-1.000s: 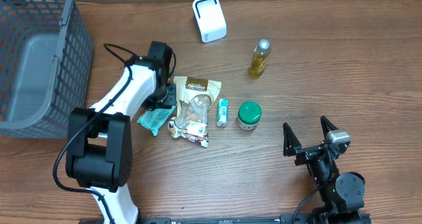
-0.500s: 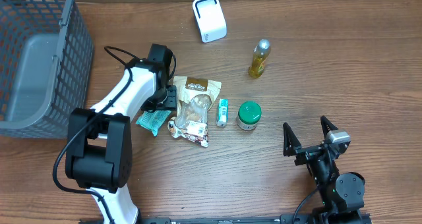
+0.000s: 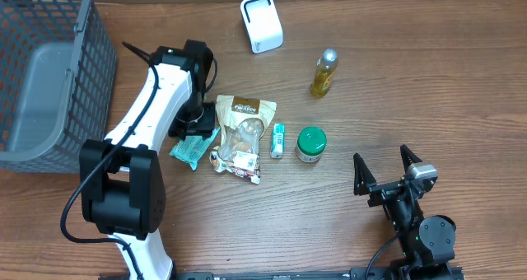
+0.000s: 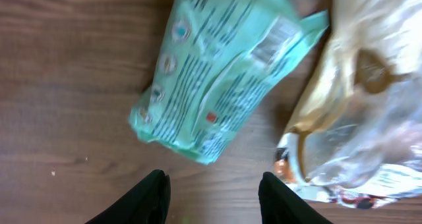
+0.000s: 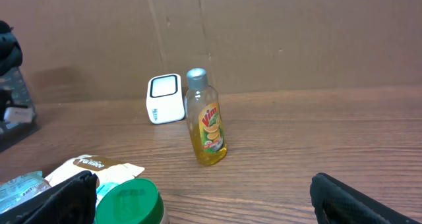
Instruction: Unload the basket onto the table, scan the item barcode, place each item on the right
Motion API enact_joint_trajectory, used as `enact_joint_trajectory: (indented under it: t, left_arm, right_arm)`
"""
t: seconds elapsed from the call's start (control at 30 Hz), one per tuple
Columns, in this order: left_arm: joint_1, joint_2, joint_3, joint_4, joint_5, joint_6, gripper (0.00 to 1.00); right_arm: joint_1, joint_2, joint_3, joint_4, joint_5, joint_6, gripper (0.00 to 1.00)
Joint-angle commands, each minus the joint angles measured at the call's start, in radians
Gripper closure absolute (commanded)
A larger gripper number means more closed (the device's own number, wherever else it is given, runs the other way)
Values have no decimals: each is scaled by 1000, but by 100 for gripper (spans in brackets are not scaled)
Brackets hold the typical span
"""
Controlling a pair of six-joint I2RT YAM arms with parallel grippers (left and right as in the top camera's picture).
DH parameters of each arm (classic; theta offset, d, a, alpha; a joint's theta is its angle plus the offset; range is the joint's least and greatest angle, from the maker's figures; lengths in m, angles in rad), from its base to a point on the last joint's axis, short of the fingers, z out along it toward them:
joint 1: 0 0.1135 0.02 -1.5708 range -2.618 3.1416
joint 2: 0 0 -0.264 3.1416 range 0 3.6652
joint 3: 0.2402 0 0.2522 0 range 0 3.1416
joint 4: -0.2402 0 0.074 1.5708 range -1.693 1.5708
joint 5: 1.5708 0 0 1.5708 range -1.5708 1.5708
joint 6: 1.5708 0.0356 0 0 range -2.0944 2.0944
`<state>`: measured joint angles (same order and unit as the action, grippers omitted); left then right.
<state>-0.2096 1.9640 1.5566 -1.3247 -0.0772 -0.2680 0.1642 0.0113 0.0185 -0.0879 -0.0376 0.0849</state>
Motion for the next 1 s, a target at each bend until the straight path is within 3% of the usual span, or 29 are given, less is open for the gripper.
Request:
enact_joint_trajectory:
  t: [0.0, 0.4, 0.73, 0.97]
  left_arm:
    - [1, 5, -53, 0, -51, -52, 53]
    - [1, 5, -269, 238, -57, -55, 49]
    - [1, 5, -278, 267, -57, -55, 41]
    - [1, 5, -278, 267, -57, -55, 43]
  right_arm:
    - [-3, -7, -11, 6, -1, -4, 0]
    - [-3, -7, -11, 6, -1, -4, 0]
    - [-3, -7, -11, 6, -1, -4, 0]
    - [-3, -7, -11, 6, -1, -4, 0]
